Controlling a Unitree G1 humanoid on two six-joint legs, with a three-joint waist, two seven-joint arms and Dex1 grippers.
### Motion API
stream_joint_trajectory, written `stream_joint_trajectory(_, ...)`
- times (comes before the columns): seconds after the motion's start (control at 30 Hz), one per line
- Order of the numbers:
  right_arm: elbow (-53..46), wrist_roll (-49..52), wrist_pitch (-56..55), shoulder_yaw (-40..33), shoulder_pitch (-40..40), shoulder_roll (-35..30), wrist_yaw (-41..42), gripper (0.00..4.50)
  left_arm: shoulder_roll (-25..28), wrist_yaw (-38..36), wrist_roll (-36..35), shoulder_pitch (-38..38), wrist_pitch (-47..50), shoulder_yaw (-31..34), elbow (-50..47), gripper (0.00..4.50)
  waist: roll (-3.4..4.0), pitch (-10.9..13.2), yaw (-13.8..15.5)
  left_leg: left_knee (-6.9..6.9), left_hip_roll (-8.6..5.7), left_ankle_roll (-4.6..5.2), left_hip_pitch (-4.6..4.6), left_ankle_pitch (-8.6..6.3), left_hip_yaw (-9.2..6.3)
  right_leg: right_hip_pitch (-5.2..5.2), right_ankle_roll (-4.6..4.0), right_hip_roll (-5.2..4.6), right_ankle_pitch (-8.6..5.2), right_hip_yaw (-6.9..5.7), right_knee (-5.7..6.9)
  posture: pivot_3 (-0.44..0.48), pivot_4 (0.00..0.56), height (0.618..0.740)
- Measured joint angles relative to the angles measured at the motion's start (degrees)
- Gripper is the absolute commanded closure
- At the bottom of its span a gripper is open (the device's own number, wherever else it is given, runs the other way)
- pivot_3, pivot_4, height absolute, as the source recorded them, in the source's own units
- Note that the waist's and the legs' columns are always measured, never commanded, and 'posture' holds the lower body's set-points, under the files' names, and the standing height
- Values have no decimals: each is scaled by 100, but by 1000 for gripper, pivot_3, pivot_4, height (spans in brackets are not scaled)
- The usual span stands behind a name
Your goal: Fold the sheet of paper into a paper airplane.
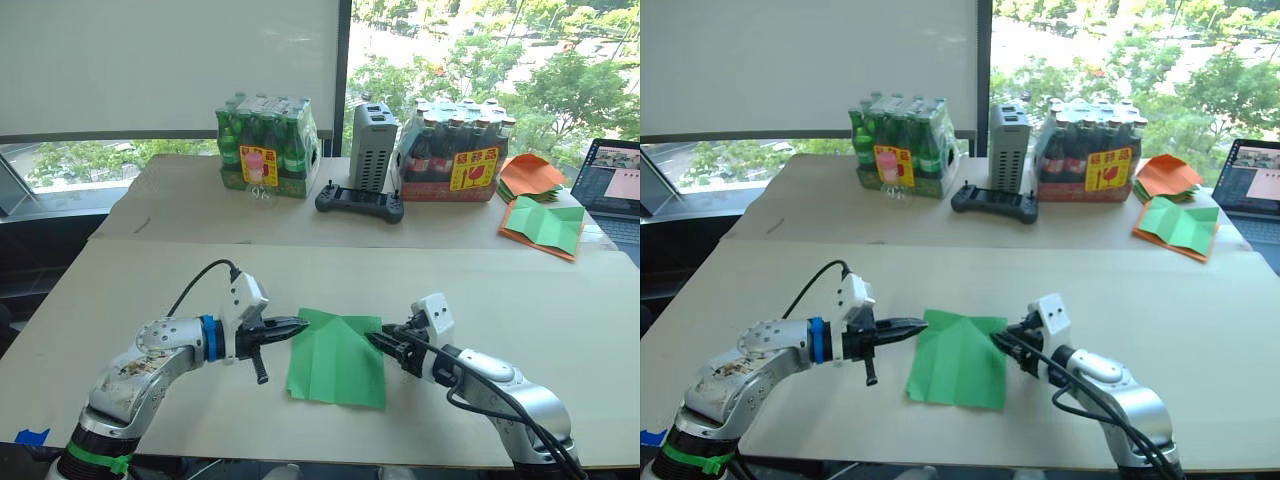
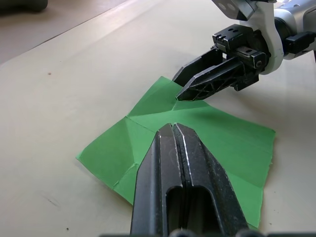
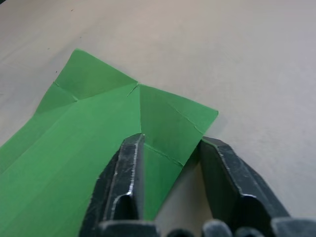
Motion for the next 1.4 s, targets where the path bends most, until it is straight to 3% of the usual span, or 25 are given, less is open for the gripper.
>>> stream_joint_trajectory(0.07, 0, 0, -1, 55, 0, 0, 8, 4418, 12, 19, -18, 0, 6, 2, 0, 4500, 0, 0, 1, 0, 0, 0, 0, 0, 0, 0, 0, 0, 0, 0, 0, 0, 150, 675)
stream_joint_trajectory(0.1, 0, -1, -4, 91, 0, -1, 11, 4466, 16, 37, -23, 0, 9, 2, 0, 4500, 0, 0, 0, 0, 0, 0, 0, 0, 0, 0, 0, 0, 0, 0, 0, 0, 150, 675)
stream_joint_trajectory(0.4, -256, -504, -673, 536, 51, -269, 43, 4466, 67, 67, -39, -1, 83, 2, 0, 4500, 1, 0, 0, 0, 0, 0, 0, 0, 0, -1, 0, 0, 0, -1, 0, 0, 150, 675)
stream_joint_trajectory(0.9, -480, -3008, -2712, 2043, 149, -967, -96, 4466, 136, 44, -38, -23, 122, -35, 33, 4500, 1, 1, 9, 0, -2, -1, -1, 0, 3, -2, 0, 0, 0, 0, 0, 0, 150, 675)
stream_joint_trajectory(1.4, -281, -4974, -3252, 2619, -97, -1024, -84, 4466, -135, 48, 694, -977, -256, -755, 1419, 4500, 0, 0, 11, 5, -3, -2, -5, 1, 3, -4, 0, 1, 0, -1, 4, 0, 150, 675)
